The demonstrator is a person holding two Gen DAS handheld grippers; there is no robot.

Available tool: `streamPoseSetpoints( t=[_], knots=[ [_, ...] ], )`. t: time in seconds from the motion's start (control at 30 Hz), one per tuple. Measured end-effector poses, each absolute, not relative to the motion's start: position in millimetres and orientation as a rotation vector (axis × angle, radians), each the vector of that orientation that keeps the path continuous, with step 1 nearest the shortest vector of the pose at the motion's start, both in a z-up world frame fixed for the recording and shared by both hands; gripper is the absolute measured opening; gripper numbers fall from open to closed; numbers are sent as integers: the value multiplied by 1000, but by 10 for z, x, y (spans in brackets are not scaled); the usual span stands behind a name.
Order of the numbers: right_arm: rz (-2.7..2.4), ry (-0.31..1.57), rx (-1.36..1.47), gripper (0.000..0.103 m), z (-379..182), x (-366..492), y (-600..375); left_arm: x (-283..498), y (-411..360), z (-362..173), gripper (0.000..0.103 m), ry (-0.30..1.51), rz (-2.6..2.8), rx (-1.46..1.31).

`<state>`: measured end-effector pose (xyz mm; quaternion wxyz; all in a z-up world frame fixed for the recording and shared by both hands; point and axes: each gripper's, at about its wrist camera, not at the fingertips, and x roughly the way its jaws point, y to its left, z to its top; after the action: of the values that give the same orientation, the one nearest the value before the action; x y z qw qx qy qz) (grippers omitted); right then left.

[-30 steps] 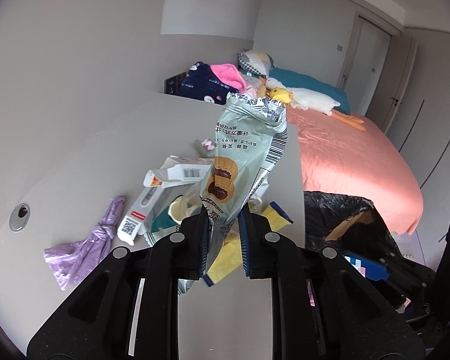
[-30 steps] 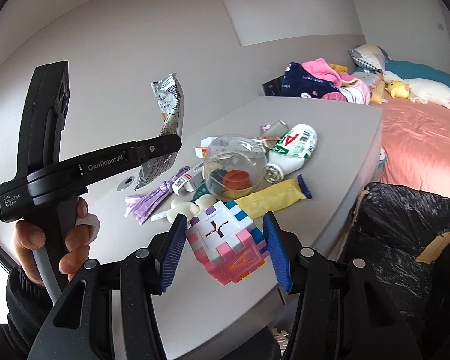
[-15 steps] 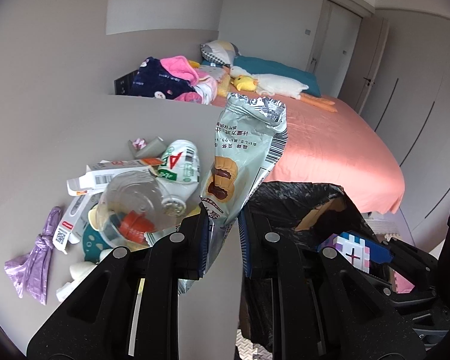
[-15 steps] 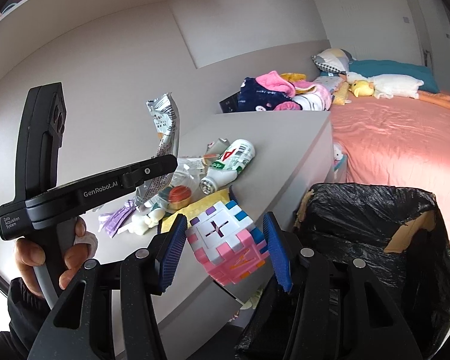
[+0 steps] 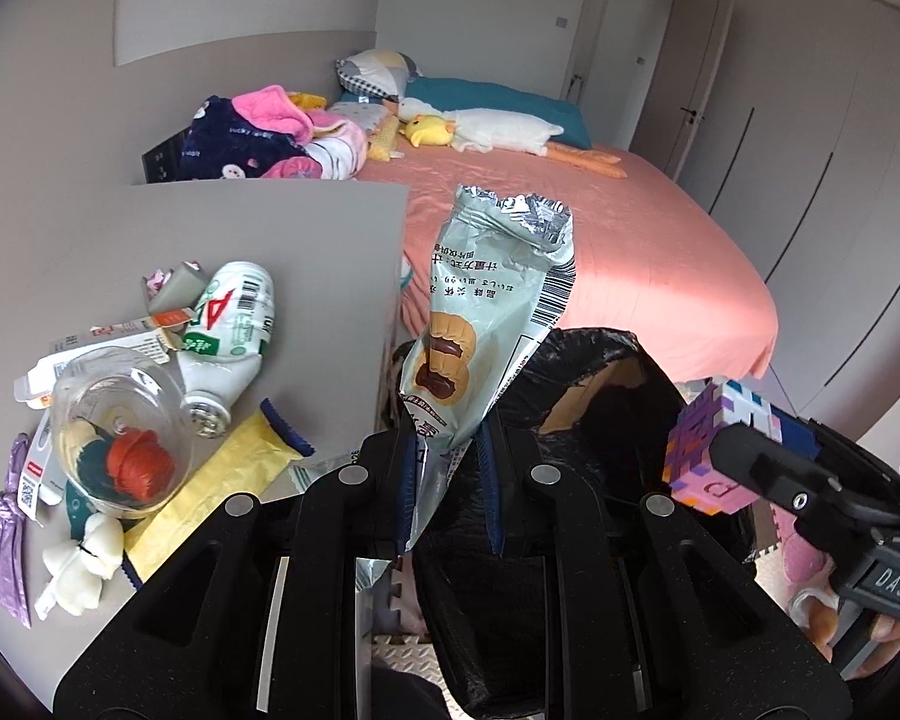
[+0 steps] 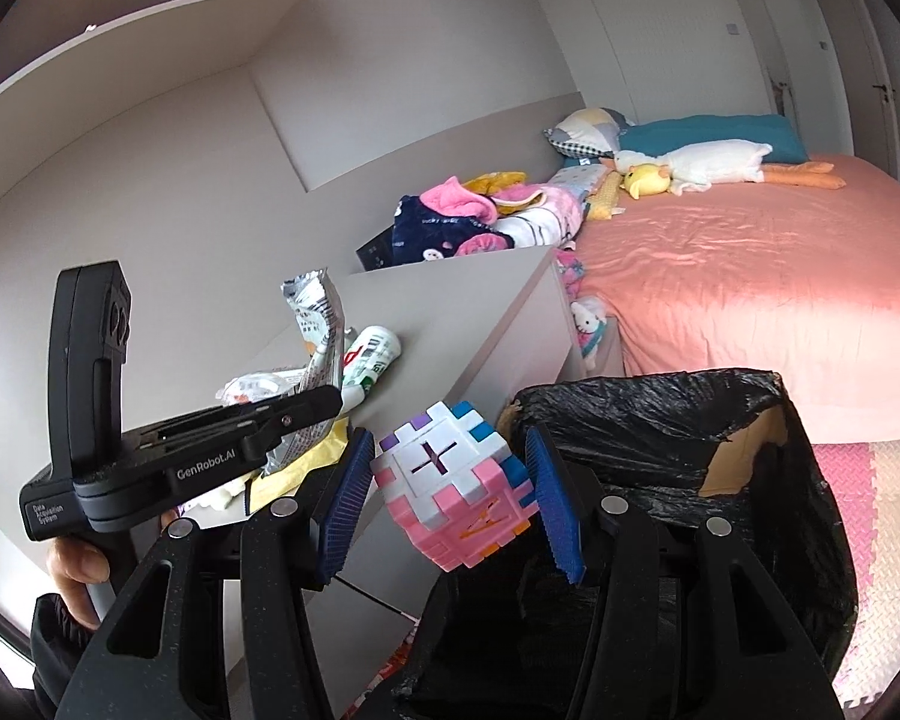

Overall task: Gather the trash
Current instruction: 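Carry wrapper and cube to the black trash bag and open both tools, then move both open tools back to the trash pile on the table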

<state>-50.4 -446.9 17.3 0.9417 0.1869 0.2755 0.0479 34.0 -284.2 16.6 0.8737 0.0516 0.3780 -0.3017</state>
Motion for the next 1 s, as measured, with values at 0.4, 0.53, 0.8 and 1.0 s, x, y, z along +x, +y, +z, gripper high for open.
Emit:
streamPoseSetpoints(
  t=[0.4, 0.53, 0.8, 1.0],
  knots=[
    [-58, 486, 469, 90, 194, -627, -4901, 179, -3216, -141, 97, 856, -818, 213],
    [-49, 494, 472, 90, 174, -605, -4882, 195, -3113, -141, 97, 850, -797, 208],
    [-9, 527, 439, 90, 144, -468, -4622, 231, -2828, -100, 97, 811, -722, 214],
    [29, 551, 413, 90, 120, -367, -4386, 315, -2540, -89, 97, 796, -650, 190]
  ],
)
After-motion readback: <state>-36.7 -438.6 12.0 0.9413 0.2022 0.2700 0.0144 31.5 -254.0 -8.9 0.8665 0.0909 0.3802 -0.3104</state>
